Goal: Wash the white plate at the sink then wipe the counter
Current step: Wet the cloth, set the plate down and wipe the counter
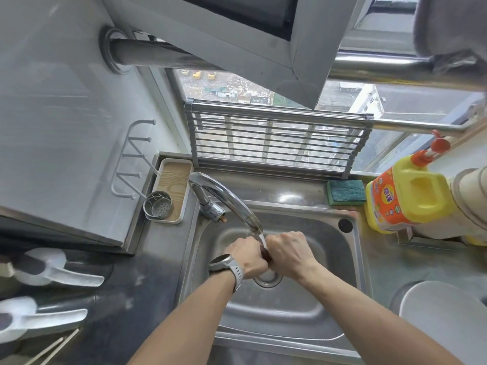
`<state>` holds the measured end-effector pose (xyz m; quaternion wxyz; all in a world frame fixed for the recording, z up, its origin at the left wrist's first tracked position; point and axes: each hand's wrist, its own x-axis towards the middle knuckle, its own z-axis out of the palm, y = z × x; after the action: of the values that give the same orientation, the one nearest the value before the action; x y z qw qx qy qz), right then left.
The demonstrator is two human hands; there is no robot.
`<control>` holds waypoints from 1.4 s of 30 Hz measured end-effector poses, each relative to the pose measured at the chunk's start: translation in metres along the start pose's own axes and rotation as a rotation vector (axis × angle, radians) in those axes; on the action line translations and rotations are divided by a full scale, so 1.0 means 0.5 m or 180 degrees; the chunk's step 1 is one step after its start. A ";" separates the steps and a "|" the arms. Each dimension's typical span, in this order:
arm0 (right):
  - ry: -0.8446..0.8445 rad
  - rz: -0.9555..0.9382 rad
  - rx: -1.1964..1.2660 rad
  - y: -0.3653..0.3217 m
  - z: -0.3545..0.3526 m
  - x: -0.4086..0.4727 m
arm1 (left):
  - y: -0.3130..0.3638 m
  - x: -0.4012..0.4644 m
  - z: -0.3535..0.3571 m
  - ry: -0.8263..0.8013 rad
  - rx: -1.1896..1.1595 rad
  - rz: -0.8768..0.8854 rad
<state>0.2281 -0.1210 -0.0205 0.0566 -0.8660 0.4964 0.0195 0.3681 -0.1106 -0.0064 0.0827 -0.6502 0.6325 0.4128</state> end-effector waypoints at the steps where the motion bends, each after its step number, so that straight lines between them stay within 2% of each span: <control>1: -0.0136 0.0151 0.0116 0.007 0.000 0.001 | -0.006 0.000 0.000 -0.0080 -0.0382 0.0037; 5: -0.1076 0.0680 0.1209 0.047 -0.014 -0.011 | -0.028 -0.015 -0.005 -0.0559 -0.2575 0.0274; 7: -0.1292 0.0873 0.2137 0.063 -0.026 -0.023 | -0.028 -0.023 -0.005 -0.0318 -0.3285 -0.0060; 10: -0.1497 0.1436 0.3682 0.075 -0.033 -0.050 | -0.026 -0.021 0.000 0.0240 -0.3853 -0.0558; 15: -0.1453 0.2453 0.5222 0.084 -0.003 -0.068 | -0.033 -0.039 -0.001 0.0274 -0.4353 -0.0646; 17: -0.1385 0.2966 0.5806 0.074 0.008 -0.062 | -0.046 -0.044 0.007 0.0126 -0.3985 -0.0483; 18: -0.1326 0.3031 0.5981 0.068 0.006 -0.058 | -0.053 -0.045 0.011 -0.0017 -0.3629 -0.0365; 20: -0.1339 0.2558 0.5933 0.061 -0.003 -0.044 | -0.056 -0.046 0.008 -0.0273 -0.2720 -0.0103; 22: -0.1428 0.1940 0.5790 0.056 -0.016 -0.029 | -0.047 -0.043 0.003 -0.0255 -0.1746 0.0134; 24: -0.1476 0.1695 0.5788 0.059 -0.030 -0.023 | -0.036 -0.037 0.001 0.0242 -0.0934 0.0346; 26: -0.1417 0.1620 0.6127 0.071 -0.033 -0.023 | -0.029 -0.038 -0.003 0.0887 -0.0380 0.0565; 28: -0.1499 0.1619 0.6573 0.087 -0.029 -0.025 | -0.030 -0.044 -0.010 0.1312 -0.0014 0.0883; 30: -0.1892 0.1500 0.7133 0.092 -0.008 -0.025 | -0.032 -0.048 -0.019 0.1555 0.0253 0.1466; 32: -0.2588 0.1189 0.7301 0.083 0.012 -0.020 | -0.031 -0.053 -0.027 0.1578 0.0445 0.1943; 34: -0.3422 0.0532 0.7141 0.068 0.020 -0.007 | -0.030 -0.056 -0.034 0.1575 0.0631 0.2135; 36: -0.4055 -0.0031 0.6813 0.054 0.010 0.016 | -0.035 -0.047 -0.034 0.1909 0.0957 0.2368; 39: -0.4304 -0.0359 0.5691 0.028 -0.026 0.052 | -0.038 -0.034 -0.034 0.2173 0.1758 0.2466; 40: -0.4362 -0.0274 0.5239 0.023 -0.038 0.062 | -0.038 -0.031 -0.037 0.2187 0.1993 0.2400; 42: -0.4050 0.0123 0.4414 0.011 -0.053 0.070 | -0.038 -0.028 -0.038 0.1955 0.2097 0.2138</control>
<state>0.2403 -0.1569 0.0024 0.8199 -0.4573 0.2874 0.1899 0.3951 -0.1085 0.0071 -0.0426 -0.4432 0.8954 -0.0112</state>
